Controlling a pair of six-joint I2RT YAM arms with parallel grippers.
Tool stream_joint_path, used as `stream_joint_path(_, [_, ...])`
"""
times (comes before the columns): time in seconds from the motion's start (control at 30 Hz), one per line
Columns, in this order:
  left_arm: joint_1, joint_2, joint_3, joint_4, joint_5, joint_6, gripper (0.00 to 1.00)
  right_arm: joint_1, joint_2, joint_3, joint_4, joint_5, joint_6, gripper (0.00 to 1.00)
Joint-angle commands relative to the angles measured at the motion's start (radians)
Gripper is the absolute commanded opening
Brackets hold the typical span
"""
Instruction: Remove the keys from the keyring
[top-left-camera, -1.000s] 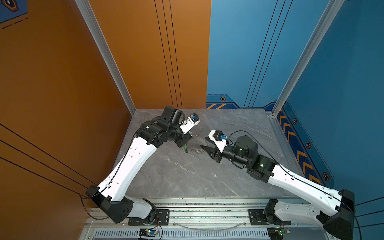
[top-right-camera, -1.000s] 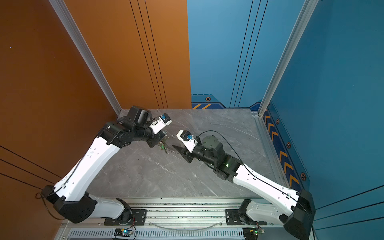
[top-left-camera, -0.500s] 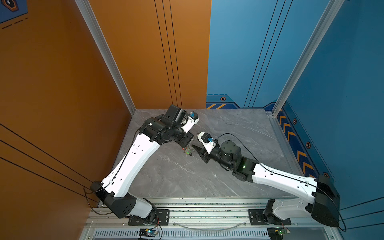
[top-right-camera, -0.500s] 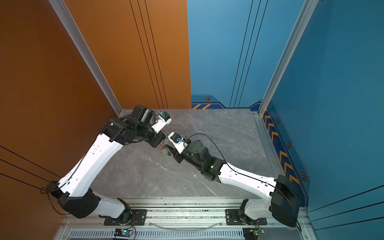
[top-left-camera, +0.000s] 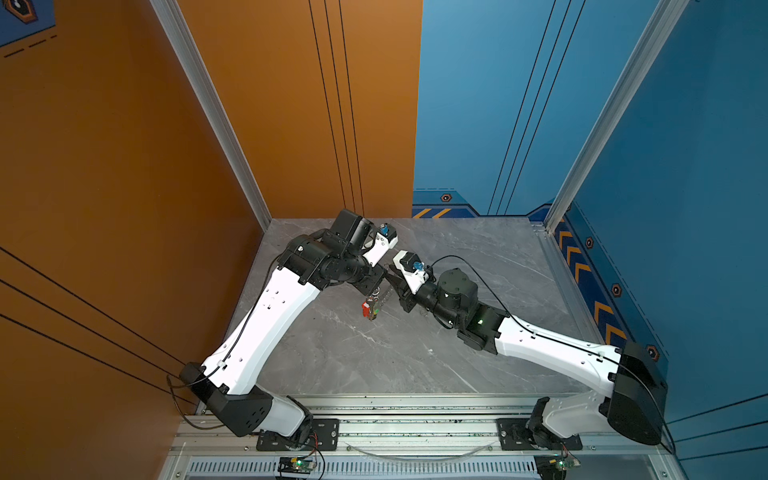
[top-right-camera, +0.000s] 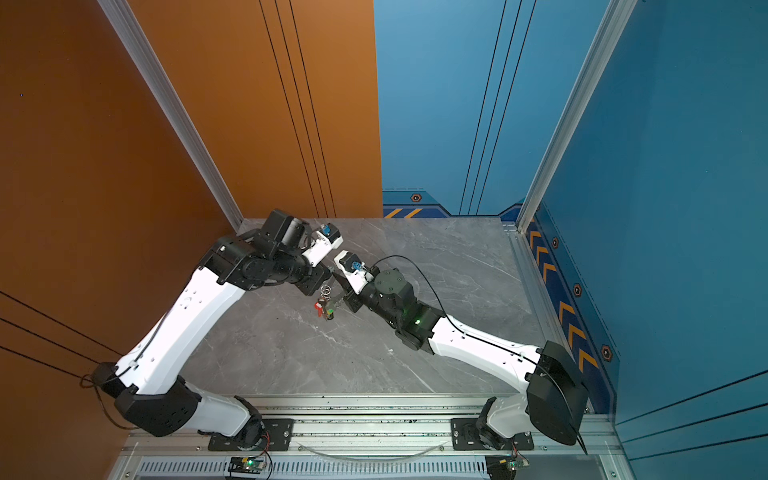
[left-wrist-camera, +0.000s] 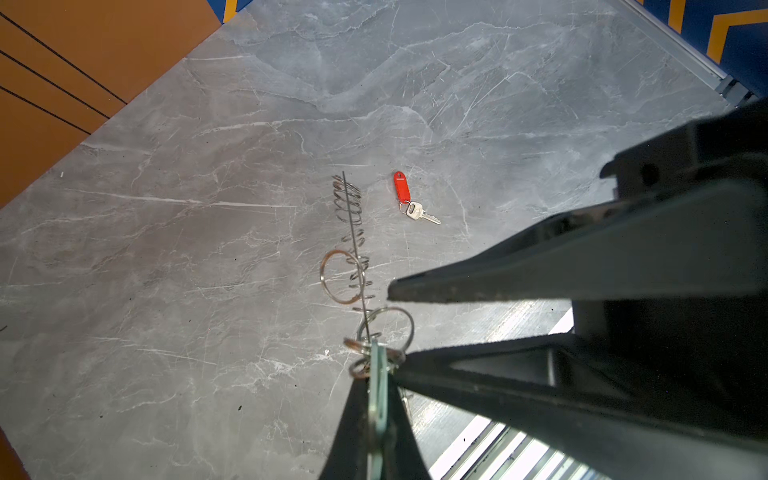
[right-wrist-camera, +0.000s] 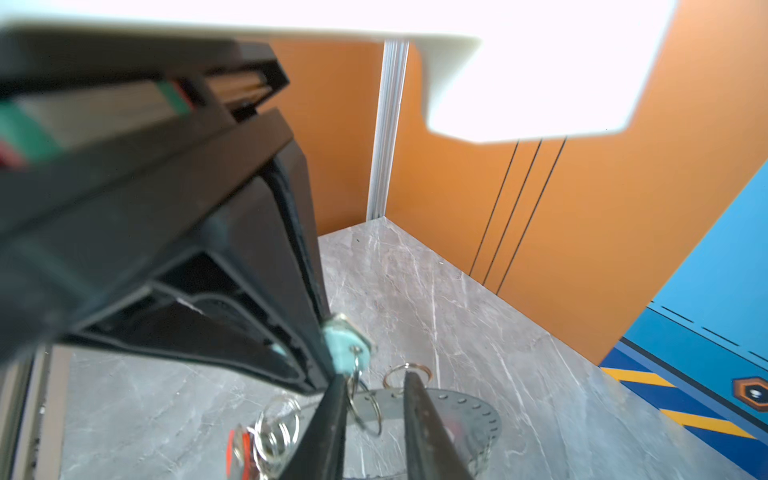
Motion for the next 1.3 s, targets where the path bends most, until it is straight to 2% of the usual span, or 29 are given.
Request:
stream_joint_path(0.0, [-0.003, -0.007, 0.047, 0.006, 0.000, 0.009, 0.00, -0.015, 0.015, 0.027, 0.008, -0.063, 0.002, 0.23])
stream_joint_path(0.37, [0.014, -0.001, 0.060, 0.007, 0.013, 0.015, 0.00, -0.047, 0.031, 0.055, -0.066, -0.161, 0.011, 0.26])
stream_joint_path(0.47, [0.015, 0.003, 0.064, 0.006, 0.018, 0.017, 0.00, -0.052, 0.045, 0.066, -0.072, -0.161, 0.005, 0.23])
stream_joint_path(0.67, [0.021, 0.004, 0.062, 0.008, 0.017, 0.022, 0.00, -0.071, 0.056, 0.084, -0.068, -0.191, 0.014, 0.09])
stream_joint_path(0.87, [0.034, 0.005, 0.070, 0.006, -0.005, 0.028, 0.00, -0.079, 0.056, 0.084, -0.081, -0.198, 0.008, 0.00])
stream_joint_path(1.27, [0.126, 0.004, 0.052, -0.003, -0.068, -0.003, 0.00, -0.096, 0.025, 0.069, -0.036, -0.200, -0.020, 0.00])
